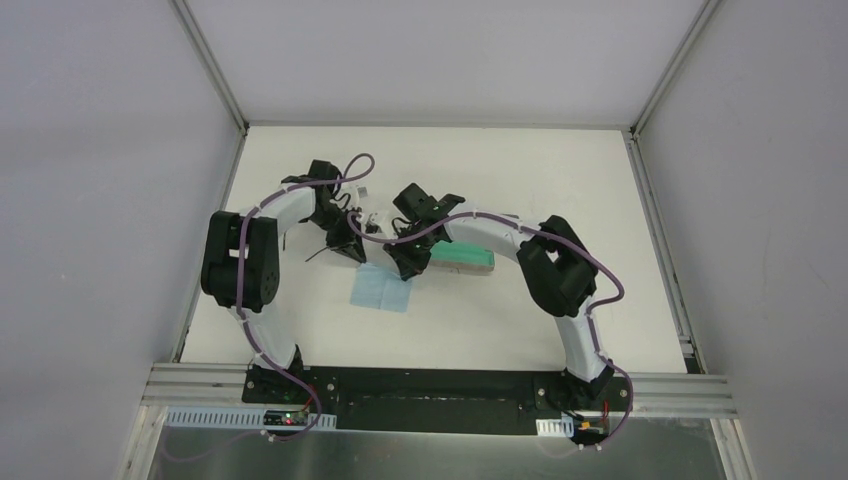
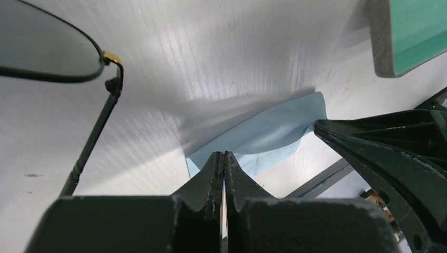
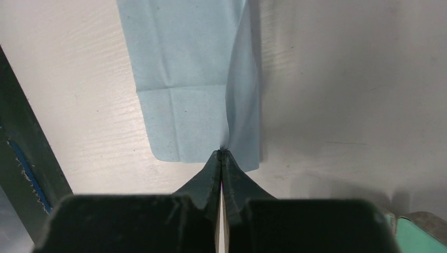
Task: Organize the sunglasses
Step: Fold the glasses cleaning cloth at the center of the board.
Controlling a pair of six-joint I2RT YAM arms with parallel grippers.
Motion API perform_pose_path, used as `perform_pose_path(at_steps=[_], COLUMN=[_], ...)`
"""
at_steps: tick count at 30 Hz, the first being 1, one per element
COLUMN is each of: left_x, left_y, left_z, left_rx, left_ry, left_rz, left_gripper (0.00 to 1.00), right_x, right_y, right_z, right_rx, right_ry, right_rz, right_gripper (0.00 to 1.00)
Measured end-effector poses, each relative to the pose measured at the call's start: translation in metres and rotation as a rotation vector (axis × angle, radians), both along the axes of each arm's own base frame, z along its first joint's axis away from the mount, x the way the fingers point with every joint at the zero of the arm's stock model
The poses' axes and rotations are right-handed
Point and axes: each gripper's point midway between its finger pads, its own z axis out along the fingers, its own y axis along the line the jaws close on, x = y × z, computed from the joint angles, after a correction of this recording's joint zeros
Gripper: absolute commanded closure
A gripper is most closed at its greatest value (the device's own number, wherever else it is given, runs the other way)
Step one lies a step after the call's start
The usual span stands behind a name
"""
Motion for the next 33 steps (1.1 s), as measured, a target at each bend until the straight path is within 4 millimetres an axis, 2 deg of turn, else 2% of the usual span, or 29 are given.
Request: perform_pose_path(at_steps=[7,13,23,33], left_x=[-0.014,-0.023,-0.034,-0.043], left_y=[0.003,0.003,0.005,0.007], left_z=[-0.002,-0.003,-0.003,-0.003], left_rx=[0.008,-0.001,0.005,0.01], left_ry=[0.046,0.071,0.103,0.127], left_rz=[-0.023,-0.04,-0.064,-0.086], left_gripper=[1.0,1.0,1.0,1.0], right_x=[-0.017,-0.022,-0.037,-0.043], right_y=[0.003,0.007,0.007,0.008], right_z=[0.003,0.008,0.001,0.0], right_rx=[0.003,0.013,-0.003,-0.006], right_ry=[0.013,0.008,0.031,0.035], right_rz=[0.026,0.037,0.061,0.071], right_gripper=[1.0,1.0,1.0,1.0])
